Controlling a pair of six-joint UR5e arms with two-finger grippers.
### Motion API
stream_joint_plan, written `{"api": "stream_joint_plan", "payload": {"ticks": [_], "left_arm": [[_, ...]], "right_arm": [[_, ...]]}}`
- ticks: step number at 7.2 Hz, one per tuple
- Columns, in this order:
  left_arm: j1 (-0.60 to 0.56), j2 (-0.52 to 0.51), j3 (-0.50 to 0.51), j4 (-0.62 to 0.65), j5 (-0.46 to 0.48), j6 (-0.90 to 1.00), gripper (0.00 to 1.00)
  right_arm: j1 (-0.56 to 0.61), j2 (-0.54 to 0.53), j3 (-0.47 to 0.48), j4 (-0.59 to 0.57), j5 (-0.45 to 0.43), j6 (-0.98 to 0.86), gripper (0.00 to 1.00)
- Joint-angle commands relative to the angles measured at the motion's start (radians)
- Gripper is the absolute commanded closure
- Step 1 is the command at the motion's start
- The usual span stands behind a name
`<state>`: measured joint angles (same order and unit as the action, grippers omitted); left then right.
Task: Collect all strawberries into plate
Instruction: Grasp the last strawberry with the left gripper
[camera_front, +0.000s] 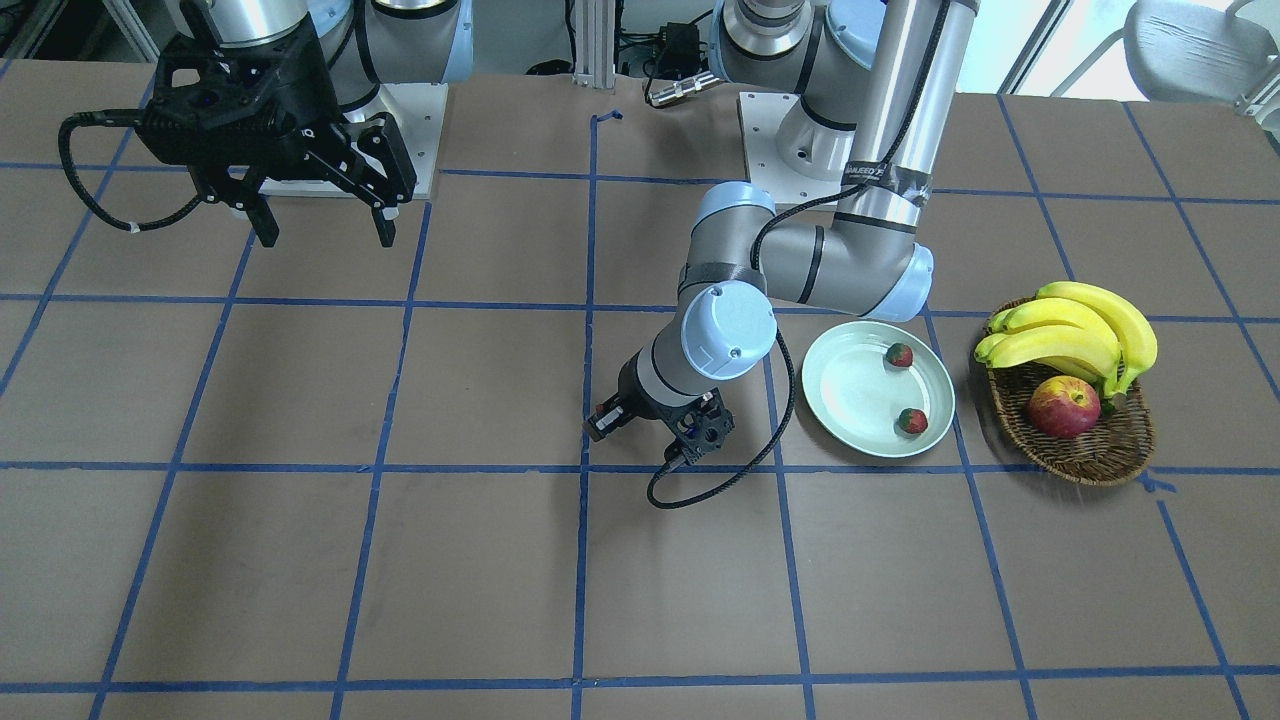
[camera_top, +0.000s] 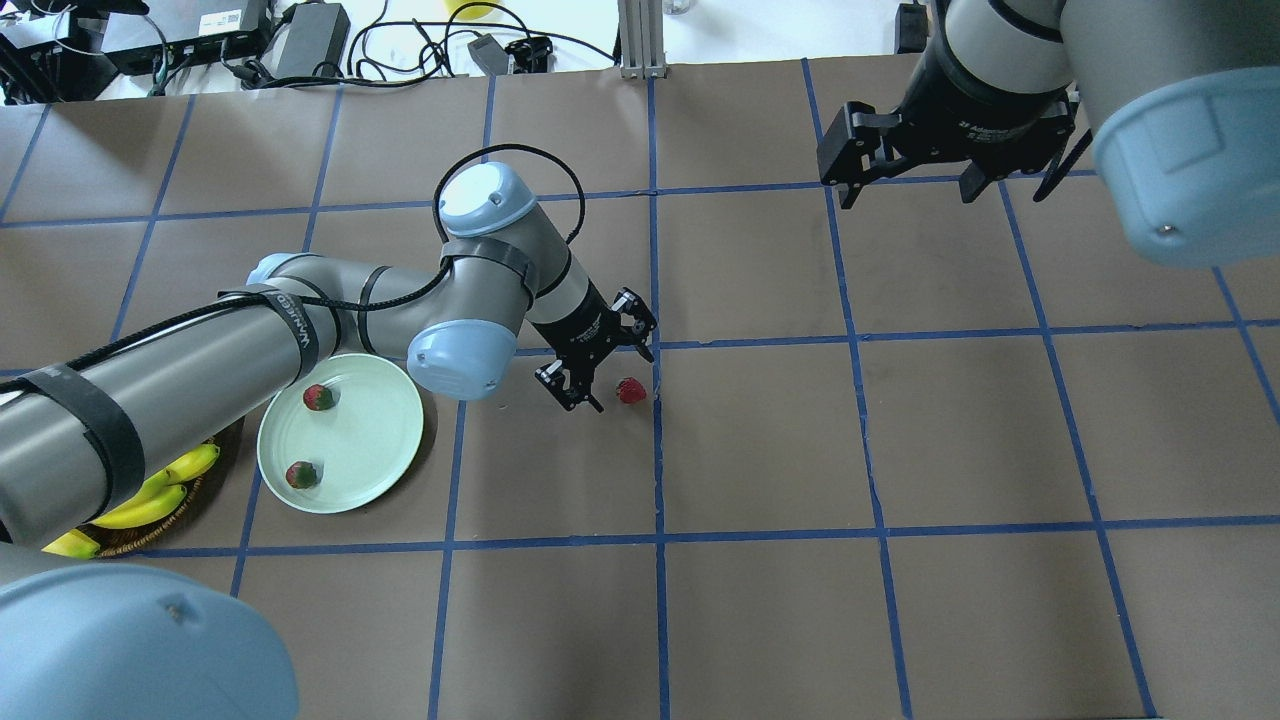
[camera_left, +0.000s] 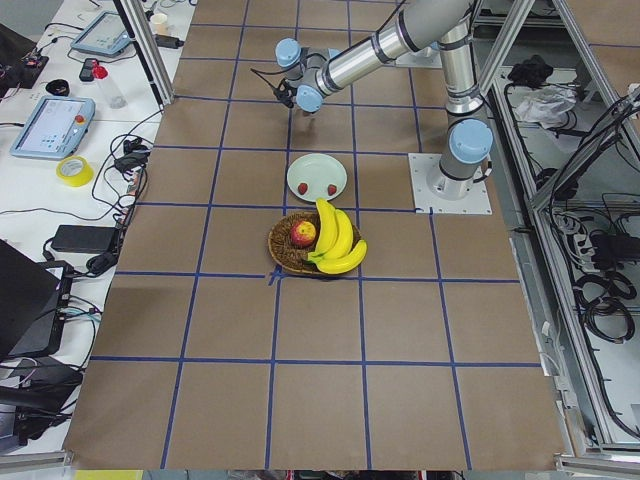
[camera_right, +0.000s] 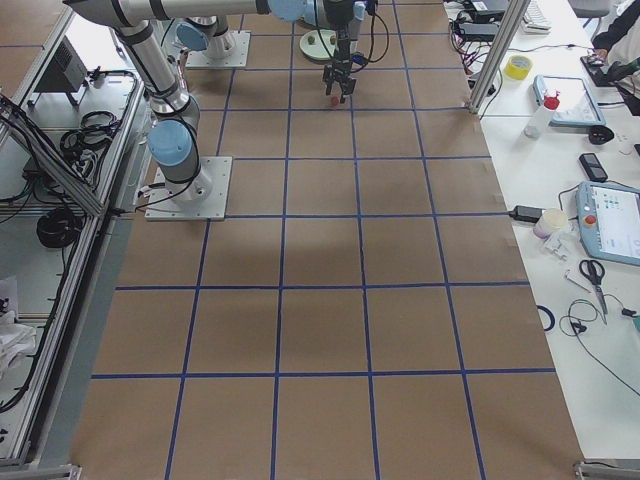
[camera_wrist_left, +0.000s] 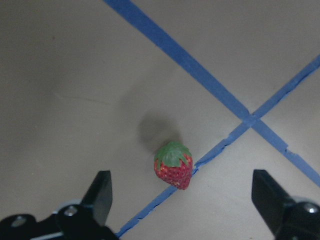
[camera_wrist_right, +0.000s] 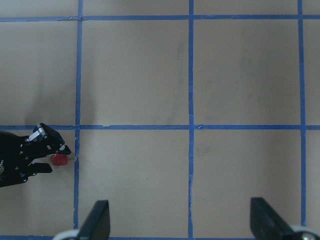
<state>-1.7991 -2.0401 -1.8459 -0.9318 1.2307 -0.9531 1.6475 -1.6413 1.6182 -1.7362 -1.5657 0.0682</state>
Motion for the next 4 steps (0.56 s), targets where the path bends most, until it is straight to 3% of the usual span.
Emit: {"api": "stream_joint_plan", "payload": {"ticks": [1,3,4], "left_arm": [[0.000,0.008,0.005,0.002,0.000,0.002,1.00],[0.026,0.064,0.046,-0.011,0.050,0.017,1.00],[0.046,0.086,0.101,-0.077,0.111,0.049,1.00]], "right_arm": [[0.000,-0.003,0.000,0.006,0.000,0.005,0.00],[0.000,-0.003,0.000,0.007,0.000,0.007,0.00],[0.000,-0.005,0.002,0.009,0.000,0.007,0.00]]}}
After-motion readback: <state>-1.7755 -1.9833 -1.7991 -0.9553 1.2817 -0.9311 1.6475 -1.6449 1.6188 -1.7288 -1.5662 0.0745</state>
